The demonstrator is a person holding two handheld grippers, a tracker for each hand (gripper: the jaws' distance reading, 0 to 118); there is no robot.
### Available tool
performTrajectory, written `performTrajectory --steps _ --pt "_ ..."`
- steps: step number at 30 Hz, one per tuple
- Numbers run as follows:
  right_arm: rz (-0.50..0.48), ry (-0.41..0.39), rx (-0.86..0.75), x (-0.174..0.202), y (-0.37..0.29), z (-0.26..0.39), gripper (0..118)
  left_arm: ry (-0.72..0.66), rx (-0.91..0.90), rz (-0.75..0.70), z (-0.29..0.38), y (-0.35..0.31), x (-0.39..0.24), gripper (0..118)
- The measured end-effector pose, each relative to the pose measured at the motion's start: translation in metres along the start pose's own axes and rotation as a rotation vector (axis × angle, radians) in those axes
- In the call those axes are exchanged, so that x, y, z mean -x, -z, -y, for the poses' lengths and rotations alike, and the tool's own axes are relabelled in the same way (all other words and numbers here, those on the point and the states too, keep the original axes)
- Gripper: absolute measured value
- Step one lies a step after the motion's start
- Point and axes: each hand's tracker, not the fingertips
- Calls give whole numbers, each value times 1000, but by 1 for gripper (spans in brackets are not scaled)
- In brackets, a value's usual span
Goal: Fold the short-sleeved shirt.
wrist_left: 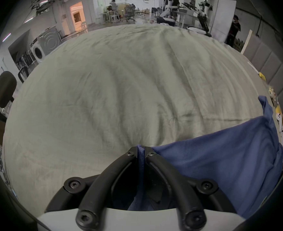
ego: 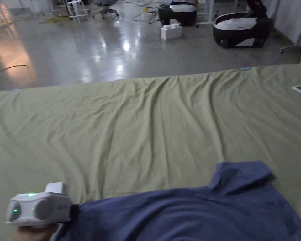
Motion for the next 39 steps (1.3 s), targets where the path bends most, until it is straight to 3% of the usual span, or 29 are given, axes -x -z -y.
performTrajectory --steps 1,2,4,5,9,13,16,17,18,19,23,26,31,36,39 --pt "-28 107 177 -13 26 -11 43 -14 13 23 -2 2 6 7" --pt "-3 60 108 -24 44 -29 52 -56 27 46 -4 2 10 7" --pt "-10 100 157 -49 92 -57 67 -55 40 59 -8 1 14 7" --pt "-4 123 199 -63 119 -67 82 -48 44 63 -9 2 14 7" --pt "145 64 405 -94 214 -82 84 -31 49 58 -7 -4 3 7" --pt "226 22 636 -101 286 -65 72 -61 43 68 -7 -4 6 7" --pt "241 -30 628 -87 295 -55 67 -85 53 76 -11 -5 8 7" --pt "235 -51 604 -81 289 -59 50 -83 54 73 -11 -6 5 7" --pt "175 -77 587 -76 288 -60 13 -75 51 64 -10 -6 2 7" --pt "153 -119 588 -70 288 -61 0 -60 45 47 -10 -8 -1 7" --pt "175 -163 558 -57 272 -64 0 -49 -11 33 -11 -30 -5 7" --pt "126 -108 430 -60 224 -72 0 -125 -148 154 -1 -78 10 7" --pt "75 -39 247 -67 112 -62 0 -136 -286 256 58 -172 44 7" --pt "85 28 173 -62 8 -11 0 -153 -294 256 141 -224 59 7" --pt "102 74 179 -60 -27 31 0 -158 -263 253 178 -216 70 7"
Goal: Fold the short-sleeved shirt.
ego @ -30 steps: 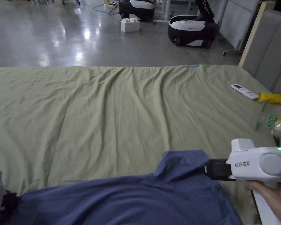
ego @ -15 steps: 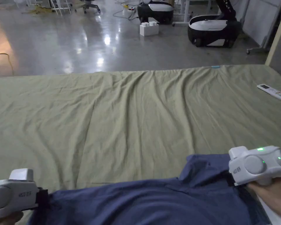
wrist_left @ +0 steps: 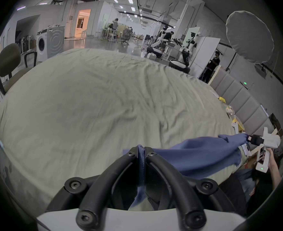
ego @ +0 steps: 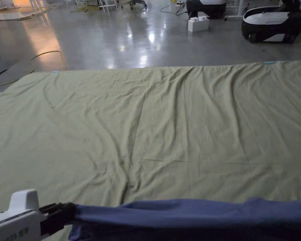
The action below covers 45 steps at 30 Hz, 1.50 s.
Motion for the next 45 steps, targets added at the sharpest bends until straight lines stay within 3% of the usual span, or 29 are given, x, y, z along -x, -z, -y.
performTrajectory --steps 3,5,6,7,8,9,10,13,17,21,25,27,31,34,35,37,39,41,44,45 --pt "-11 58 70 0 1 39 0 -28 52 -12 29 14 8 7" --pt "-14 41 74 5 8 61 0 -1 32 -58 44 24 6 9" --pt "-7 24 78 6 14 67 1 4 25 -79 49 29 8 22" --pt "15 18 78 6 19 72 12 -1 21 -107 53 32 7 44" --pt "27 27 86 6 23 76 35 -13 23 -137 56 34 7 71" --pt "38 39 103 5 26 78 66 -26 25 -142 58 34 9 89" --pt "45 56 121 3 27 81 78 -40 9 -145 60 30 11 90" --pt "44 76 83 -3 11 81 78 -57 -106 -134 57 -2 9 90" --pt "69 33 -97 9 -46 60 78 59 -296 -158 36 -68 -18 90" --pt "-39 79 -346 51 -120 48 78 200 -522 -217 36 -138 -76 90" --pt "-91 -13 -548 103 -164 33 78 295 -664 -238 41 -181 -133 90" --pt "-87 -68 -609 110 -165 30 78 333 -723 -230 42 -195 -152 90" --pt "-109 -132 -662 130 -174 16 78 444 -760 -157 36 -211 -175 85" --pt "-115 -167 -685 138 -178 11 72 460 -779 -146 35 -220 -185 60" --pt "-122 -183 -687 141 -179 11 64 455 -779 -147 34 -222 -188 50" --pt "-127 -203 -683 144 -178 10 32 441 -775 -139 34 -218 -187 27" --pt "-125 -205 -680 148 -177 12 12 424 -773 -117 37 -216 -186 4" --pt "-119 -196 -658 148 -175 14 1 401 -784 -110 39 -215 -185 0" --pt "-117 -183 -663 147 -177 17 0 401 -774 -106 41 -215 -187 0" --pt "-144 -145 -631 146 -174 19 0 406 -765 -108 41 -215 -187 0"
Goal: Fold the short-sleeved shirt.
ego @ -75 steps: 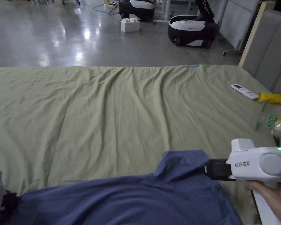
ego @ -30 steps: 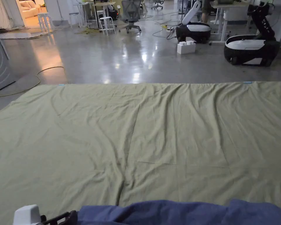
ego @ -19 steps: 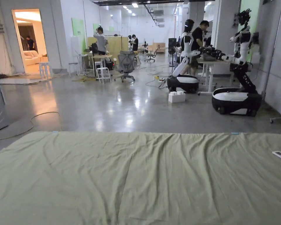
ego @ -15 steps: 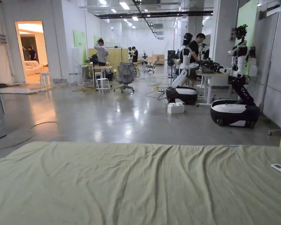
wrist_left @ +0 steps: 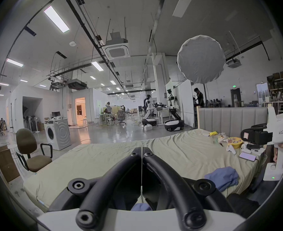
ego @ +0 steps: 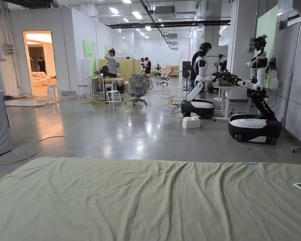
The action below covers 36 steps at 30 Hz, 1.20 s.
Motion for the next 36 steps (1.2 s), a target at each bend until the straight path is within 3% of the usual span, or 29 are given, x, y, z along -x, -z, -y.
performTrajectory --steps 25,30,31,32,34,36 --pt "34 -26 -9 3 5 0 0 -70 59 46 5 14 11 0" --pt "13 -20 30 3 13 7 0 -236 134 59 30 38 41 1" --pt "11 -19 40 3 14 9 0 -296 168 55 39 44 53 4" --pt "7 -17 53 2 15 11 0 -352 221 38 50 52 63 15" --pt "10 -7 91 2 17 19 0 -414 343 61 76 68 84 68" --pt "9 4 120 0 21 27 0 -531 417 86 112 85 108 105"
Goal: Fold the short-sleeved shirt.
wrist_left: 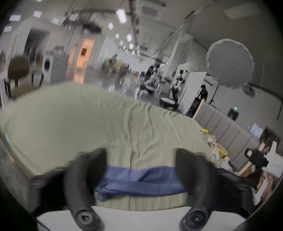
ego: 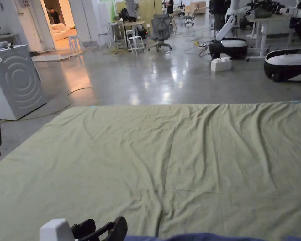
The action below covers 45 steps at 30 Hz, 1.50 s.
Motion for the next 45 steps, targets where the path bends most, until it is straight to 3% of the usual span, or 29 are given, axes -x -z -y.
performTrajectory --steps 2,5,10,14,17,19,20,21,22,24,28,33,37,40,45 --pt "-8 44 79 -3 4 11 0 -166 -4 -23 18 22 38 106" --pt "13 8 85 -3 6 16 0 -397 92 8 37 57 90 106" --pt "19 81 129 -10 9 22 0 -534 215 89 71 113 134 106" --pt "26 108 146 -12 9 24 0 -731 255 122 98 144 156 102" --pt "31 95 164 -11 9 24 0 -761 261 233 96 151 148 88" --pt "31 93 172 -10 9 25 0 -777 306 253 97 161 142 72" --pt "30 92 175 -9 9 25 0 -760 307 247 98 165 140 57" --pt "30 91 177 -8 9 25 0 -767 325 242 99 168 140 20" --pt "30 90 179 -8 9 26 0 -777 357 205 102 172 141 10" --pt "29 85 180 -7 7 25 0 -744 353 141 101 172 142 10" --pt "26 85 187 -7 8 26 0 -777 244 201 85 146 146 10" --pt "12 101 179 -12 7 29 0 -593 163 119 31 86 172 10" --pt "-10 133 182 -16 12 36 0 -334 143 -33 -14 40 176 10" --pt "-15 157 179 -16 12 40 0 -218 122 -49 -22 30 140 10" --pt "-8 177 189 -18 9 42 0 37 72 -71 15 59 28 10"
